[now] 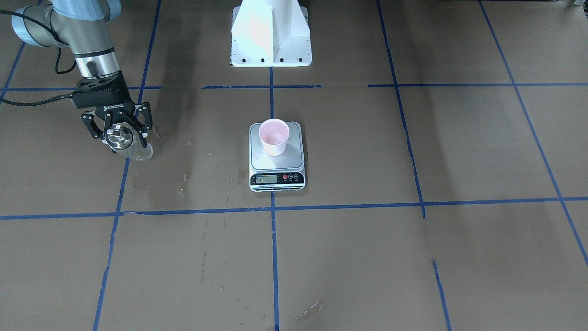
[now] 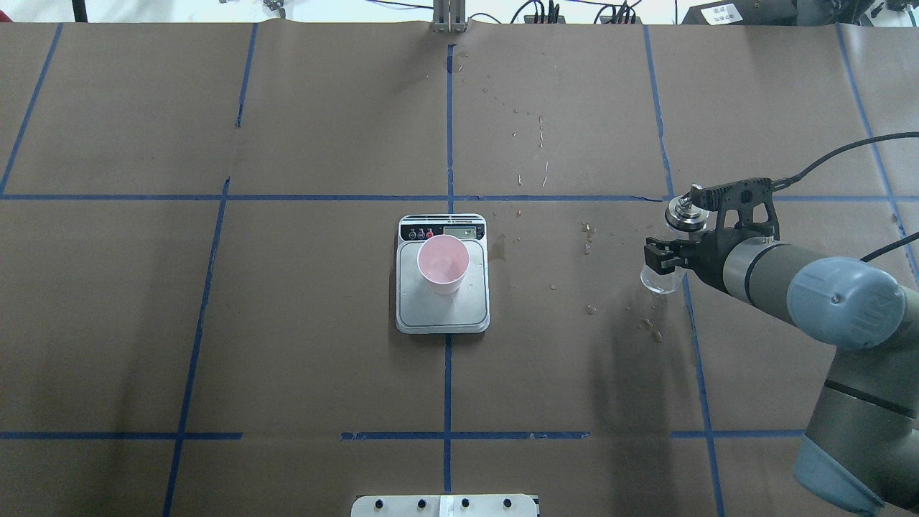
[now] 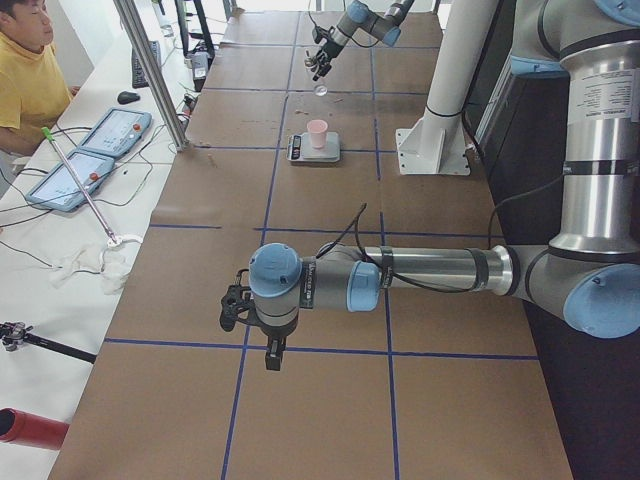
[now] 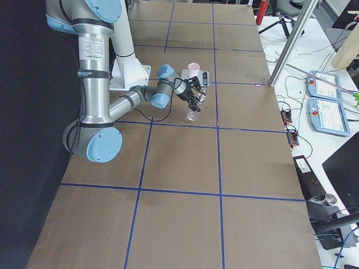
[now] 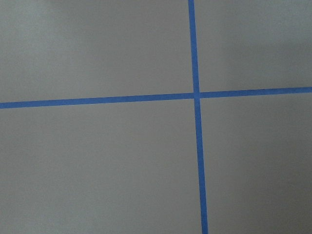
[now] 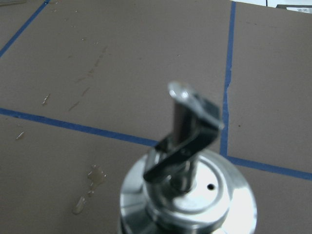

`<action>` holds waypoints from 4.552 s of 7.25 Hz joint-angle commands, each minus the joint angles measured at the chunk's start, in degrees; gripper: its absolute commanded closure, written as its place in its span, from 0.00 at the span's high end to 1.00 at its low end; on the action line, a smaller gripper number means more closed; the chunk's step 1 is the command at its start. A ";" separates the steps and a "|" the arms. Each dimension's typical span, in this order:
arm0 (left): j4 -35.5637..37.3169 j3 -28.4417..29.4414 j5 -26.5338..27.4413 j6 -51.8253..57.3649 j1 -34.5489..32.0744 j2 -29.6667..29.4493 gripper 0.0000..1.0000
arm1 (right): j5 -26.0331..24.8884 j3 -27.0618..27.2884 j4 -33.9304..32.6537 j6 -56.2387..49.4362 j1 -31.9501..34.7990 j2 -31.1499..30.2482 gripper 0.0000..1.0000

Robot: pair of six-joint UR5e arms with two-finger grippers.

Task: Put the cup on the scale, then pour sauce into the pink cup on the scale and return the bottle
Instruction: 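Carry the bottle back to its spot farther from the scale, then lower the bottle onto the table with the right gripper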

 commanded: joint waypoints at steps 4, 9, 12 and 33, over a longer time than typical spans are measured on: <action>-1.68 -0.08 -0.10 0.09 0.14 -0.03 1.00 | -17.65 -2.69 13.20 4.77 -6.23 -4.66 0.00; -1.68 -0.08 -0.10 0.09 0.14 -0.11 1.00 | -22.08 -2.69 13.20 5.12 -10.31 -4.76 0.00; -1.68 -0.16 -0.19 0.09 0.22 -0.29 1.00 | -22.00 -2.69 12.77 9.08 -10.31 -4.76 0.00; -1.68 -0.08 -0.19 0.09 0.66 -0.55 1.00 | -20.76 -4.97 12.33 9.08 -10.22 -5.37 0.99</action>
